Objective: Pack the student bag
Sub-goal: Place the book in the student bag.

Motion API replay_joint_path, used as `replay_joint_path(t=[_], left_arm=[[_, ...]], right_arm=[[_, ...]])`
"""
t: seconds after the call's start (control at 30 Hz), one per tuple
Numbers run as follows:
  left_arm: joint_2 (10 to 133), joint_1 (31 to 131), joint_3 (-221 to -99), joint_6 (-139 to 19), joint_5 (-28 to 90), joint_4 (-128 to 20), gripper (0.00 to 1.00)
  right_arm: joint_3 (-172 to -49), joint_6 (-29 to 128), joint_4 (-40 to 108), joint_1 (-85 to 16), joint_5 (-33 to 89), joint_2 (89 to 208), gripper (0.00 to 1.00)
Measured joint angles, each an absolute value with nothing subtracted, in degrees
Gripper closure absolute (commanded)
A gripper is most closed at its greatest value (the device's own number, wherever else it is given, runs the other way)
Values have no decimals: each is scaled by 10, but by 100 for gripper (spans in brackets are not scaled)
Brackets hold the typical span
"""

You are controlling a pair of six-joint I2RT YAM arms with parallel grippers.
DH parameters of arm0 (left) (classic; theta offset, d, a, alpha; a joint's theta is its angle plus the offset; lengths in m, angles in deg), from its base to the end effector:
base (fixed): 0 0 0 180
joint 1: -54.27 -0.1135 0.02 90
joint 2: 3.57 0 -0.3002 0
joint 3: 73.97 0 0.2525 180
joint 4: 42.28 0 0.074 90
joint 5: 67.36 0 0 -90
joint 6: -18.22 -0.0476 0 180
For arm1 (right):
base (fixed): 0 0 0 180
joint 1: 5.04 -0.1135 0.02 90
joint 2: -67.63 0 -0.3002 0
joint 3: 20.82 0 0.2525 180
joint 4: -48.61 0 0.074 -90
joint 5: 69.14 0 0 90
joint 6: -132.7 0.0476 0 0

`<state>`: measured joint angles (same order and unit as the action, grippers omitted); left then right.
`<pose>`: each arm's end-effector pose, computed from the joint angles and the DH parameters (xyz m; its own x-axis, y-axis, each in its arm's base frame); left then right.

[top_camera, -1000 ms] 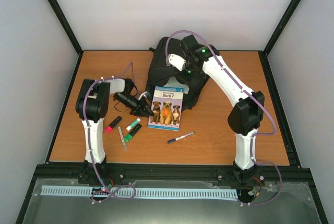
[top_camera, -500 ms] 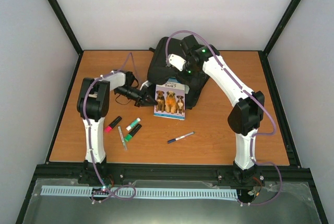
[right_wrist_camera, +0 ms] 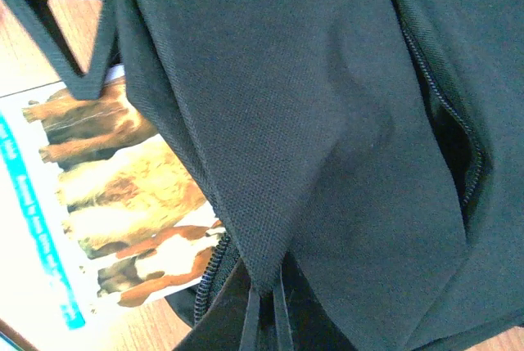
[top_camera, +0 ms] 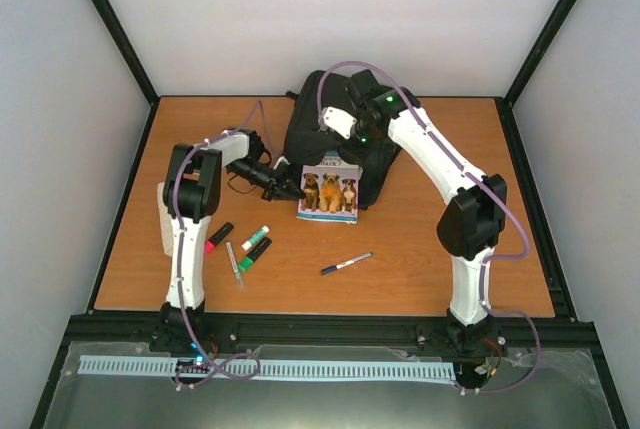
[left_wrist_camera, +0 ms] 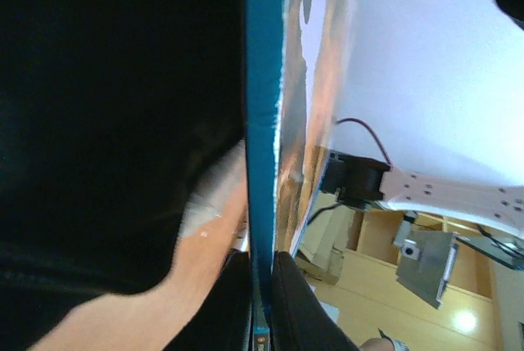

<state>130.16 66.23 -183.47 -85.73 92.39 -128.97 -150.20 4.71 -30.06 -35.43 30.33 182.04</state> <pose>0.4070 -0.1319 0.1423 -0.9486 0.2862 0.1353 -0.0282 0.3493 -0.9366 0.3769 0.2301 0.3437 -0.2636 -0.8584 -0.4400 -0.9188 0.3624 -0.1565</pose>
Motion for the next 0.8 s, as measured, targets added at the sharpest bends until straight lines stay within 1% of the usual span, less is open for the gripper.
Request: replay_joint_path(t=[0.2,0.3,0.33,0.43,0.6,0.7,0.8], left_arm=[[1334,665,-1891,-823,842,-1281,76],[1330,667,-1896,-809,816,-1277,58],[1326,667,-1893,-806,811,-1276,55],[1299,667,-1868,-803,792,-1268,52],[1231,652,-1808,-805,761,-1253,49],[1200,634,-1785,-811,746,-1253,48],[1184,613,-1773,-825,730,-1255,50]], right_arm=[[-1481,42,-298,-354,303,1818,97],[-1475,40,-298,-355,303,1814,97],[-1473,40,-297,-355,303,1813,97],[-1467,37,-295,-355,300,1805,97],[-1434,26,-287,-353,292,1778,97],[-1388,13,-276,-349,286,1747,97],[-1339,-3,-266,-346,277,1713,97]])
